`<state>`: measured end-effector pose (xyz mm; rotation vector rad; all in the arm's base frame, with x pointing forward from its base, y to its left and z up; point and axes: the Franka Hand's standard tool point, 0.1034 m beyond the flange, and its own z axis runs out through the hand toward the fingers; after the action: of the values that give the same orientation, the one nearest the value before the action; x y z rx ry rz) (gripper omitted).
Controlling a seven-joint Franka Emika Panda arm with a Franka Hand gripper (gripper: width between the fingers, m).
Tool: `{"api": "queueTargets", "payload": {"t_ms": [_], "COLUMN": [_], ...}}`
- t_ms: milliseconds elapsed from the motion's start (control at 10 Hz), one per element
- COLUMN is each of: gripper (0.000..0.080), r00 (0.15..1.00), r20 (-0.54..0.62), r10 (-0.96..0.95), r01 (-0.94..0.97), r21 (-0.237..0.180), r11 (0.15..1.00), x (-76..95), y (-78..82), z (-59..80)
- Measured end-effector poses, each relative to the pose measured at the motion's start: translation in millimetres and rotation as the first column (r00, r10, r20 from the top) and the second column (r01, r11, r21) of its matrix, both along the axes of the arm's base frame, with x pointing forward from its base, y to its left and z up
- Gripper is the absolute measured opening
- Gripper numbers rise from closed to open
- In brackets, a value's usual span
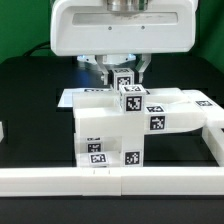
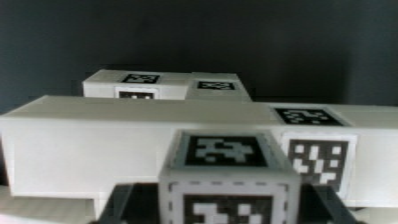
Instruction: Assemble chair
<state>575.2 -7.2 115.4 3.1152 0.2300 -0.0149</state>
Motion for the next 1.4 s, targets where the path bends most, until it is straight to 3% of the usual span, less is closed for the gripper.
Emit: {"api": "queueTargets", "payload": {"t_ms": [700, 1200, 1400], "gripper": [0.0287, 0.0287, 0.0287], "r00": [1.000, 0.931, 0.862], "r20": [0.001, 0.006, 0.009], "r10": [-0.027, -0.365, -0.506], "r01": [0.027, 0.365, 0.506], "r21": [0.000, 0.002, 0.002], "r11": [1.000, 0.931, 0.862], "x": [0.0, 0.0, 0.0], "y": [0.0, 0.5, 0.7], "z": [0.0, 0.0, -0.1]}}
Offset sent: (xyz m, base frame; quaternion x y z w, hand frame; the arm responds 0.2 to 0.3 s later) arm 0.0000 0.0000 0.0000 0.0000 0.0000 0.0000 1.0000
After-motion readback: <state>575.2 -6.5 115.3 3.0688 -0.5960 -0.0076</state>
